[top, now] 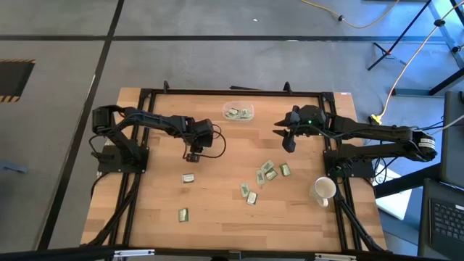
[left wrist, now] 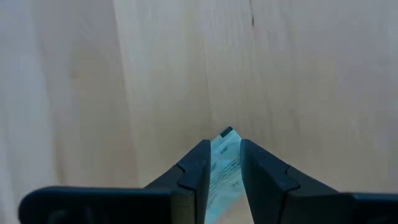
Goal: Pick and place items into bin
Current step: Put the white stevia packet into the transparent bin
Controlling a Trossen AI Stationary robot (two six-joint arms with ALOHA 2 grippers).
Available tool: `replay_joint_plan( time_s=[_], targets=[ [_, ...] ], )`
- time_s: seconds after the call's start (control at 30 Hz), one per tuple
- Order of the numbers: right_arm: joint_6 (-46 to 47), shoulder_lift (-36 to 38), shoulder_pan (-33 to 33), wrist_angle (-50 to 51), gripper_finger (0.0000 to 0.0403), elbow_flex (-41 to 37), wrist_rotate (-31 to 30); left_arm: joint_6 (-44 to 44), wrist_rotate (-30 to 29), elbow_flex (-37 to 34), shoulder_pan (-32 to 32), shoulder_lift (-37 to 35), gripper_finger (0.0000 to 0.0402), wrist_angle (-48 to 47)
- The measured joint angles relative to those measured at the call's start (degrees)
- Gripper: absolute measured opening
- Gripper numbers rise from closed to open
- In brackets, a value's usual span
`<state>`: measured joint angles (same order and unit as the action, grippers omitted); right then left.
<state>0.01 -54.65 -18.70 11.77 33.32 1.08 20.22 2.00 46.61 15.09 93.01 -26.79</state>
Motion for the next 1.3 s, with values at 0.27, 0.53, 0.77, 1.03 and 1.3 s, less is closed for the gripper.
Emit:
replay_joint_plan(
  time_s=[0.27,0.53,0.77,1.03,1.3],
  targets=[
    [0.20,0.00,0.00,0.02,0.0152,0.00,0.00,-0.01,0.00,0.26,0.00,2.32,0.0065,-0.39],
    [0.11,0.00,0.02,0.05,0.0152,0.00,0.00,0.97,-0.26,0.22,-0.02,2.46,0.0026,-0.21],
    [0.00,0.00,0.01,0.05,0.0152,0.00,0.00,0.96,-0.53,0.20,-0.04,2.48,0.0004,-0.37],
    [-0.02,0.01,0.00,0.08,0.0152,0.00,0.00,1.50,1.10,1.66,0.22,1.39,0.0002,-1.25],
    [-0.19,0.00,0.02,0.13,0.0152,0.00,0.00,-0.40,5.79,7.95,0.54,-0.23,0.0002,-3.63]
  ],
)
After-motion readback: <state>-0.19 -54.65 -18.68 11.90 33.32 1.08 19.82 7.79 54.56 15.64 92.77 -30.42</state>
